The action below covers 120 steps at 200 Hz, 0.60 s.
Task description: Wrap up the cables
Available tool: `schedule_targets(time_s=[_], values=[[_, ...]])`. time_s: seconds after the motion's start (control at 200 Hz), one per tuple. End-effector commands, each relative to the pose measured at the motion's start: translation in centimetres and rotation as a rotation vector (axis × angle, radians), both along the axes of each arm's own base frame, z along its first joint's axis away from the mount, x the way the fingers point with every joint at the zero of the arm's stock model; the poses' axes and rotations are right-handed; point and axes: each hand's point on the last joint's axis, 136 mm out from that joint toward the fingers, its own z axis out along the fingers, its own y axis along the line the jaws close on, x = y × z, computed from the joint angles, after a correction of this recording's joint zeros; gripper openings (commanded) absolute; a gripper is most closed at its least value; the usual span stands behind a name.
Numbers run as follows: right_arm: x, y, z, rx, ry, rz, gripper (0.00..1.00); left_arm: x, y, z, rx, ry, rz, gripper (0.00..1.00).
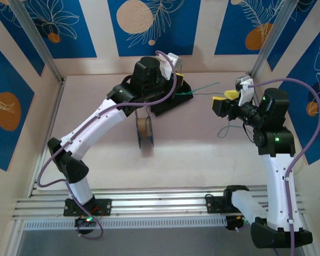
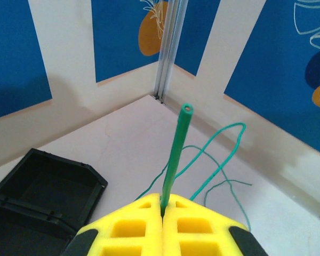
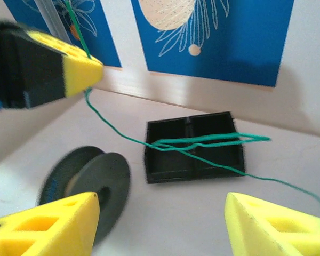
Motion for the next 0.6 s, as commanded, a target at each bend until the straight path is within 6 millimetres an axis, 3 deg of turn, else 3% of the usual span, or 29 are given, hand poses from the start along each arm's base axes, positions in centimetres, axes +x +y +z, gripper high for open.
schedule_targets(time_s=[0.0, 0.26, 0.595], values=[[0.9, -0.6, -1.5, -0.206, -0.073, 0.013, 0.65, -1.2, 0.7, 1.1, 0.055, -0.069, -0.031, 0.00], [1.5, -0.8, -3.7, -0.470, -0.160, 0.081, 0.68, -2.0, 1.6, 0.8, 0.133, -0.126, -0.065, 0.00], [2.0, 1.6, -4.4, -0.545, -0.241, 0.192, 0.65, -3.3, 1.4, 0.3, 0.169, -0.142, -0.142, 0.00]])
